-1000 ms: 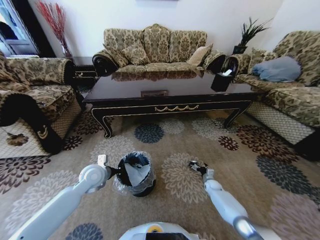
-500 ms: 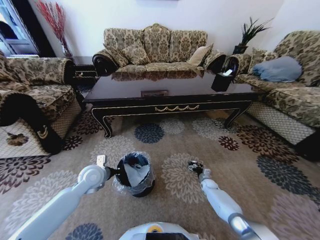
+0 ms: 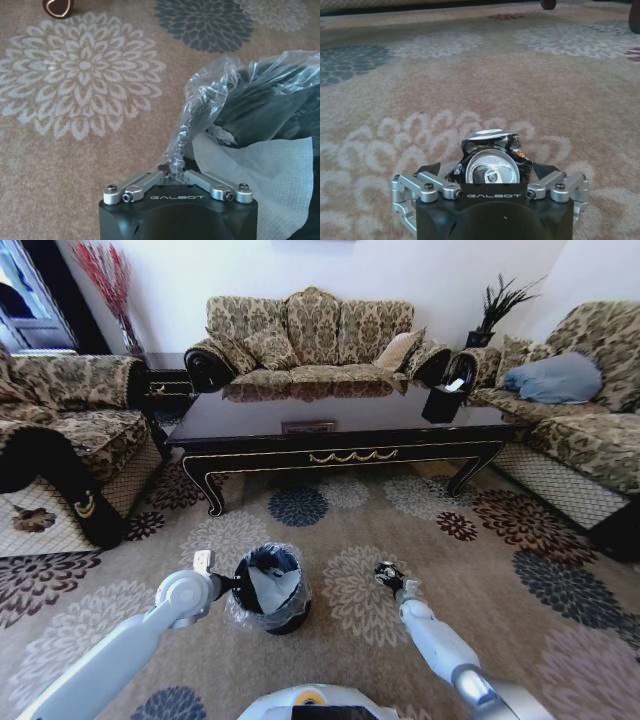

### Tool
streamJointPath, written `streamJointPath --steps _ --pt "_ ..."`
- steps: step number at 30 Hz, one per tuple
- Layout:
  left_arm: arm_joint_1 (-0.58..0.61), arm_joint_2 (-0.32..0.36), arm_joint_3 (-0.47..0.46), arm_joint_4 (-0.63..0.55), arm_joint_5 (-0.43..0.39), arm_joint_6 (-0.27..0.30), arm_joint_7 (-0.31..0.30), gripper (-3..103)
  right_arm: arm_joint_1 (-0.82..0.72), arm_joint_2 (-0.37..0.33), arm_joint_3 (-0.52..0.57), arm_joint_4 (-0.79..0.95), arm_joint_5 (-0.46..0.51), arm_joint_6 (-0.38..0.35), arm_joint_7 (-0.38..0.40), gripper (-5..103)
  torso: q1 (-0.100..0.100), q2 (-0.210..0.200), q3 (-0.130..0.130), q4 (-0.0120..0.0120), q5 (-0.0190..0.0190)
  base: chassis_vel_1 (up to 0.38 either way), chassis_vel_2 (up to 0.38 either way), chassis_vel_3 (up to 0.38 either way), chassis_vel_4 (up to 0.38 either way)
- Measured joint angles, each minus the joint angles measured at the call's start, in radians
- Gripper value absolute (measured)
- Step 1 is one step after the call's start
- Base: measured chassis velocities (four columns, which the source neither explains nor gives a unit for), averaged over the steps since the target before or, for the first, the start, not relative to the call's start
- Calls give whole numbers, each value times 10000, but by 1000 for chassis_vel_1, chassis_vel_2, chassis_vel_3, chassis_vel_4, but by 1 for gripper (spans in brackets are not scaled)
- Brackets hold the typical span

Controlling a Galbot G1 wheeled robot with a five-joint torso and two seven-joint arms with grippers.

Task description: Move to the front of the table and pick up the trash from the floor, then place it into the trash bin.

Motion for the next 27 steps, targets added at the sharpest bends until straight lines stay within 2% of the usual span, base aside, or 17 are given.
streamJointPath --steps 2,6,7,8,14,27 --pt "3 1 -13 -3 0 0 0 0 23 6 -2 -63 0 -1 -8 102 0 0 0 0 0 0 0 0 0" --pt "8 -16 -25 -3 -1 0 -1 0 -6 -3 -1 -150 -7 24 -87 83 0 0 0 0 -2 0 0 0 0" --pt "8 -16 -25 -3 -1 0 -1 0 -6 -3 -1 -150 -7 24 -87 83 0 0 0 0 -2 0 0 0 0" --pt "9 -25 -25 1 0 0 -1 0 -42 -8 0 -121 -7 42 -100 78 -1 0 0 -1 -2 0 0 0 0" --pt "-30 -55 -10 5 0 0 -5 0 -147 -60 8 -3 -1 63 -151 65 -1 0 -1 1 -1 0 0 0 0" --pt "14 -64 -10 10 11 0 -34 0 -664 -441 38 970 152 112 -33 65 -1 0 2 -2 4 0 0 0 0"
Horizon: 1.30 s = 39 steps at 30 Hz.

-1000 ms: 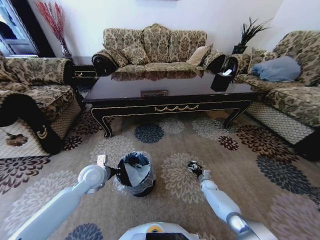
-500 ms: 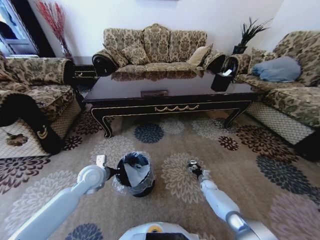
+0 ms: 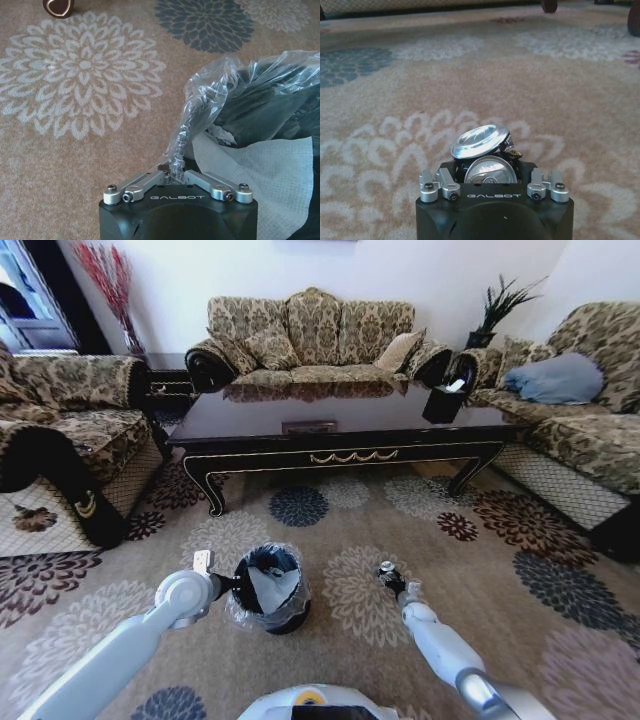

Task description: Move to the front of the table and pick up the trash from the floor, then place it into the trash bin.

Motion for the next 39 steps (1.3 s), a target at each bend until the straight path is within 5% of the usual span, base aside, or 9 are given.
streamJointPath --steps 12,24,28,39 --pt "-713 -169 674 164 -74 0 -107 0 -1649 -1862 309 4554 1108 -585 787 65 0 0 -1 -2 -4 0 0 0 0" --pt "-1526 -360 1214 183 -395 0 -448 0 -2430 -2859 108 9312 1906 -1475 1659 65 0 0 -3 3 -1 0 0 0 0" --pt "-2383 -732 1955 479 -450 2 -584 0 -2934 -3351 147 11546 2237 -1841 2072 65 0 0 -3 1 -6 0 0 0 0" --pt "-4423 -1609 3925 1235 -778 0 -901 0 -3736 -4159 -61 13862 2050 -2124 2209 65 0 0 -2 2 -2 0 0 0 0"
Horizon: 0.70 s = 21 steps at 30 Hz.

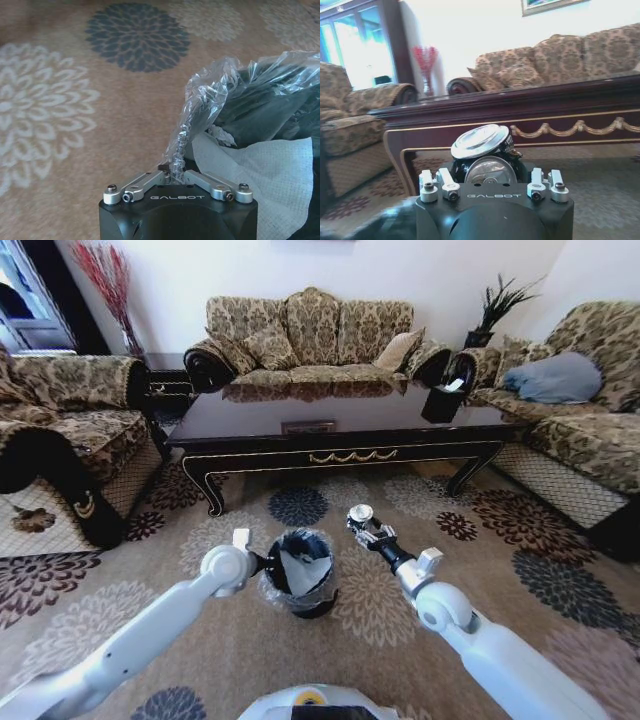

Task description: Move to the front of the table and pick up the trash from the floor, then place it into the trash bin.

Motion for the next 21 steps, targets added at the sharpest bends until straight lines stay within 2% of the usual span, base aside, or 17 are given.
streamJointPath --steps 9,17,20,21 --pt "-718 -909 912 494 -74 0 -195 0 -721 -418 -397 766 -930 12 -470 65 0 0 0 -2 -1 0 0 0 0" --pt "-849 -995 1033 326 -138 0 -251 0 -1560 -448 -329 635 -1747 255 -981 62 0 0 -1 0 -1 0 0 0 0" --pt "-920 -962 1045 275 -157 0 -282 0 -1695 -328 -317 618 -1812 265 -995 73 0 0 -1 -2 -1 0 0 0 0" --pt "-920 -962 1045 275 -157 0 -282 0 -1695 -328 -317 618 -1812 265 -995 73 0 0 -1 -2 -1 0 0 0 0"
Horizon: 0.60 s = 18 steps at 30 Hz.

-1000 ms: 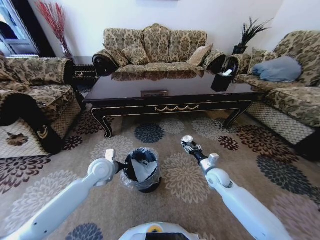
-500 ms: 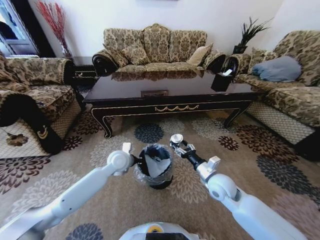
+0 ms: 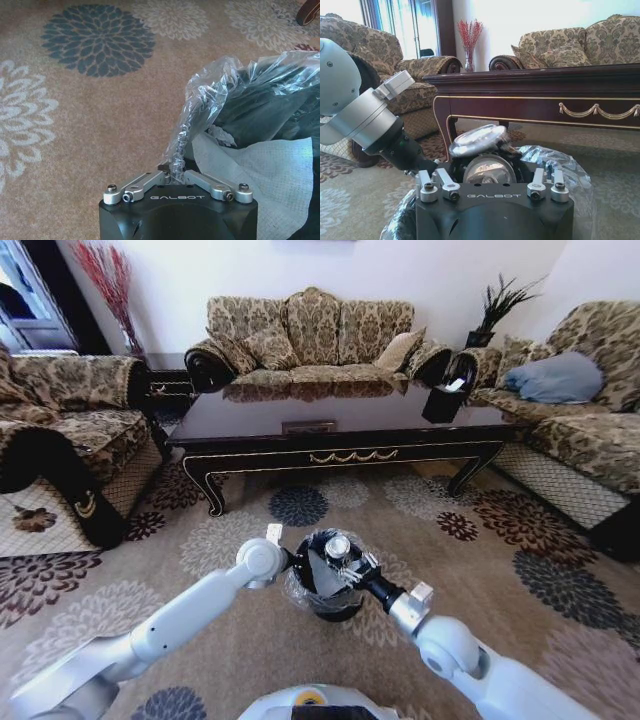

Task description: Move to the front of the table and pick up the trash from the floor, then place it into the trash bin.

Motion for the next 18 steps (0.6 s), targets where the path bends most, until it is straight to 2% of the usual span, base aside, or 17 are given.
streamJointPath --steps 1,2,4,5,8,15,18 --pt "-5 21 1 -45 -4 0 -6 0 4 22 0 0 8 0 9 79 0 0 0 2 0 0 0 0 0" --pt "-6 31 -1 -94 -14 0 -22 0 13 35 1 -16 18 0 38 79 0 0 0 3 -1 0 0 0 0" --pt "-6 26 -60 -189 -66 0 -51 0 16 48 23 -52 58 0 89 89 0 0 0 4 -2 0 0 0 0" --pt "-6 26 -60 -189 -66 0 -51 0 16 48 23 -52 58 0 89 89 0 0 0 4 -2 0 0 0 0" --pt "49 127 -156 -291 -101 -3 -85 0 9 91 70 -35 217 -22 188 99 0 0 0 -1 -1 0 0 0 0" --pt "465 472 -507 -346 -27 -2 -78 0 41 205 205 26 396 -52 326 100 0 0 0 2 -3 0 0 0 0" --pt "925 861 -1036 -462 44 -2 -13 0 59 308 395 65 566 -61 420 100 0 0 0 2 -3 0 0 0 0"
